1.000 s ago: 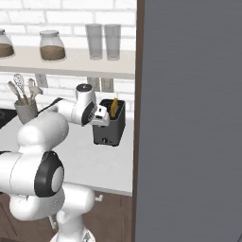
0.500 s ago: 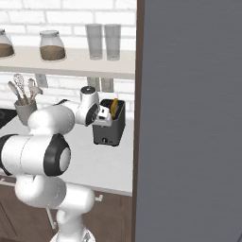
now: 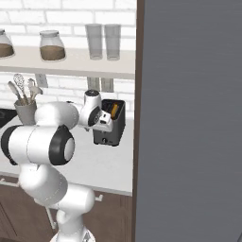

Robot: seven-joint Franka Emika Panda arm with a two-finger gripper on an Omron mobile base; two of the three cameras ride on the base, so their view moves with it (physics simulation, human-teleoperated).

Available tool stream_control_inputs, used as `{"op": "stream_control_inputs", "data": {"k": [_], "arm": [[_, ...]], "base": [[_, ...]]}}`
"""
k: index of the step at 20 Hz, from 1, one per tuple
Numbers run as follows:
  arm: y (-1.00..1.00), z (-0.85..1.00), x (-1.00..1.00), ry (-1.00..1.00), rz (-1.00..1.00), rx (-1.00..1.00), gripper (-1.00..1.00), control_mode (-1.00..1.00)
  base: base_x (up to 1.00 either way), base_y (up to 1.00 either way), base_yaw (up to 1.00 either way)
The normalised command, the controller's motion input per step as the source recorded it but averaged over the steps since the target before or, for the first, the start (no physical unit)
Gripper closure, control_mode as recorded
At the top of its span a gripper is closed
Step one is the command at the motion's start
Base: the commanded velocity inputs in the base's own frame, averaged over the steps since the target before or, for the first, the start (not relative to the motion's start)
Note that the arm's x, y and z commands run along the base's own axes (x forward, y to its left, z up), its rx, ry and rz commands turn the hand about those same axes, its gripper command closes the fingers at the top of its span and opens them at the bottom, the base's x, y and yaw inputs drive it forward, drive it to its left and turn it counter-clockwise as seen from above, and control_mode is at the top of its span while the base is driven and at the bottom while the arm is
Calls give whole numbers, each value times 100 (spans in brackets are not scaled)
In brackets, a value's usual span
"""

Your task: Start the toaster. Once the lever pops up, take the bread to the plate on the dining counter.

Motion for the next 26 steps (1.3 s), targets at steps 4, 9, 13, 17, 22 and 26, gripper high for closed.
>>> {"op": "stream_control_inputs", "data": {"k": [4,9,13,17,22,26], "arm": [[0,-11,34,0,0,0,-100,-100],[0,-40,36,-1,0,0,-100,-100],[2,-56,7,-17,1,-3,-100,-100],[0,18,-84,-29,2,0,-100,-100],[6,23,-99,-25,3,0,-100,-100],[26,44,-73,-21,4,-1,-100,-100]], "base": [[0,0,0],[0,0,0],[0,0,0],[0,0,0],[0,0,0],[0,0,0]]}}
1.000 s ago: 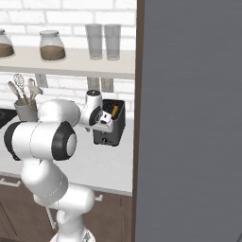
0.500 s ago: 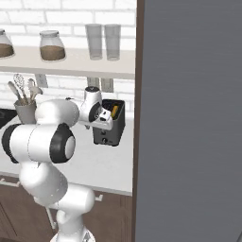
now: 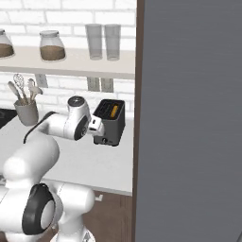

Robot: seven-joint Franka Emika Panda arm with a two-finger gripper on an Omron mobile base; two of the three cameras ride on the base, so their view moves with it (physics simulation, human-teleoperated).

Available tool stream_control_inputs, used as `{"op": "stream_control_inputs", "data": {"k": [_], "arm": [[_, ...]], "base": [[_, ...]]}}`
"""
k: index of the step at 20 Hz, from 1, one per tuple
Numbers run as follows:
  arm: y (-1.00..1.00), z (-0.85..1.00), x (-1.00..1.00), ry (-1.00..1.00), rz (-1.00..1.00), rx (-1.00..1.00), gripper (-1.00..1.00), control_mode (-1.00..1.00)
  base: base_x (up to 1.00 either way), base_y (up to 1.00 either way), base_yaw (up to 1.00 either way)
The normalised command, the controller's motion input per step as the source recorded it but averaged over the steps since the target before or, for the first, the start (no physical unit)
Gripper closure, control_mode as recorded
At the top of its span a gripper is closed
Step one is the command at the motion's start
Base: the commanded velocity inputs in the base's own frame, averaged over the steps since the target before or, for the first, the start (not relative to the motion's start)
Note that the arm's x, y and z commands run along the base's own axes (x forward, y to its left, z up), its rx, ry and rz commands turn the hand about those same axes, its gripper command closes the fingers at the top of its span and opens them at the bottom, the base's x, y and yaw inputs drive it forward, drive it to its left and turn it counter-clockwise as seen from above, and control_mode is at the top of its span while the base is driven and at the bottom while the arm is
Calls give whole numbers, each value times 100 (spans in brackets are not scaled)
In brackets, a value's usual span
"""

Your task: Start the toaster. Once the lever pops up, take the bread to the plate on the dining counter.

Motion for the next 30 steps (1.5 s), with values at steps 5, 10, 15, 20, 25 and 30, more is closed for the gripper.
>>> {"op": "stream_control_inputs", "data": {"k": [5,10,15,20,25,30], "arm": [[30,78,-18,-22,3,-3,-100,-100],[40,82,-6,-11,1,-4,-100,-100],[43,72,-19,-2,0,-6,-100,-100],[49,64,-17,-7,0,-10,-100,-100],[34,21,-6,-5,0,-9,-100,-100],[0,0,0,0,0,0,-100,-100]], "base": [[0,0,0],[0,0,0],[0,0,0],[0,0,0],[0,0,0],[0,0,0]]}}
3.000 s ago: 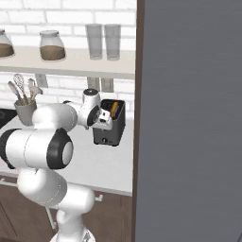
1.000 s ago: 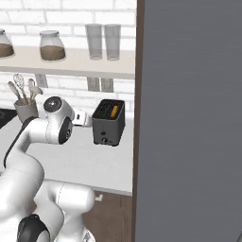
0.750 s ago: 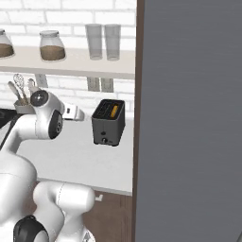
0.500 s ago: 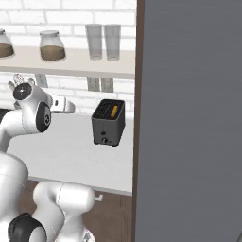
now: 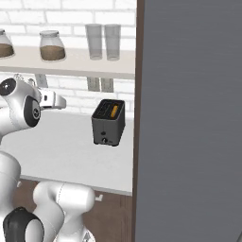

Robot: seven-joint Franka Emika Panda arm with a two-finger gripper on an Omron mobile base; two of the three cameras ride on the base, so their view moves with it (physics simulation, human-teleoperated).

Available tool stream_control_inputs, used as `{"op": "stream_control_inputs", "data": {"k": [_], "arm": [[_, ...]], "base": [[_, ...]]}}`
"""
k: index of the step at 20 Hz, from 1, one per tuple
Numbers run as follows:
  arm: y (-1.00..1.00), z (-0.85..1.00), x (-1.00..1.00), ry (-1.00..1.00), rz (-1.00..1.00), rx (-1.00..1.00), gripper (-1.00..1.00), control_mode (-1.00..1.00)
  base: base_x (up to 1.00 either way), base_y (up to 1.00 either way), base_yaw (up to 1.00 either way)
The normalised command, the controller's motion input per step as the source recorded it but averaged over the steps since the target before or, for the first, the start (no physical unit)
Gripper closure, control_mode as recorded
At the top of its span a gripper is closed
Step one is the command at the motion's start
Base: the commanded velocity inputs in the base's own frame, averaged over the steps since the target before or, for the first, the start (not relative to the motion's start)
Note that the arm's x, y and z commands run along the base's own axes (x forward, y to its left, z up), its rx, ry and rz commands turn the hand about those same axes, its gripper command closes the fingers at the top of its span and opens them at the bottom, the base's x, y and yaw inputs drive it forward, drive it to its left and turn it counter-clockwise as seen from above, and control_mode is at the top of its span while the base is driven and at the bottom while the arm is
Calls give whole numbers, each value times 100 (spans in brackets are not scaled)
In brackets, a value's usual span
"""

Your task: Start the toaster. Once the lever pops up, take the bread to the plate on the dining counter.

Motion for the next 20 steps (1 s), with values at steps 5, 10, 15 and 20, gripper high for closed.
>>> {"op": "stream_control_inputs", "data": {"k": [5,10,15,20], "arm": [[0,0,0,0,0,0,-100,-100],[0,0,0,0,0,0,-100,-100],[0,0,0,0,0,0,-100,-100],[0,0,0,0,0,0,-100,-100]], "base": [[0,0,0],[0,0,0],[0,0,0],[0,0,0]]}}
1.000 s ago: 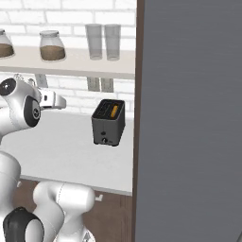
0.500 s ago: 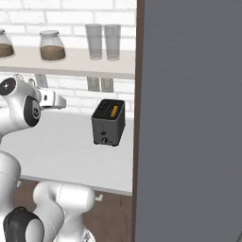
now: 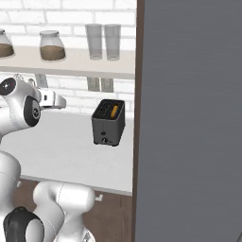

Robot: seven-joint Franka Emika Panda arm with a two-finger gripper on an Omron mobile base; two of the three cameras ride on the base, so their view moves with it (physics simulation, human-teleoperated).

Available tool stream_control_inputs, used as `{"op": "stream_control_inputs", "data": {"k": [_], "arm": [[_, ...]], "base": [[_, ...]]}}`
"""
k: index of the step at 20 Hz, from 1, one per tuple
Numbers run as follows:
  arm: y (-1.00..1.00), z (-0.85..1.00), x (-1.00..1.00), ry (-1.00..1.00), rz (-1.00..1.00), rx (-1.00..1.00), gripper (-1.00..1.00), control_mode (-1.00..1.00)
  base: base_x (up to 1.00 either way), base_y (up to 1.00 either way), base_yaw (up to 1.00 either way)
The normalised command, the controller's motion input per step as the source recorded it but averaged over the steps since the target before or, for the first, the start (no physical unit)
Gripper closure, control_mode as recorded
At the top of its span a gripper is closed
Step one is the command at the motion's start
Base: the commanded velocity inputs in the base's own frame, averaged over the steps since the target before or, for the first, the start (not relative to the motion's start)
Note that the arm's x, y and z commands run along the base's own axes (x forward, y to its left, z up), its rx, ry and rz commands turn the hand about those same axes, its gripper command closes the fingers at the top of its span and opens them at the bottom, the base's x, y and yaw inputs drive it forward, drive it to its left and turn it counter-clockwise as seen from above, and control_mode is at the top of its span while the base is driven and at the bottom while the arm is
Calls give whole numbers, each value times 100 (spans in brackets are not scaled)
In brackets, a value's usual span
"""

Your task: Start the toaster. Once the lever pops up, take the bread to the plate on the dining counter.

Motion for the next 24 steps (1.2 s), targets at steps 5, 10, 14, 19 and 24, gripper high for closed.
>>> {"op": "stream_control_inputs", "data": {"k": [5,10,14,19,24], "arm": [[0,0,0,0,0,0,-100,-100],[0,0,0,0,0,0,-100,-100],[0,0,0,0,0,0,-100,-100],[0,0,0,0,0,0,-100,-100],[0,0,0,0,0,0,-100,-100]], "base": [[0,0,0],[0,0,0],[0,0,0],[0,0,0],[0,0,0]]}}
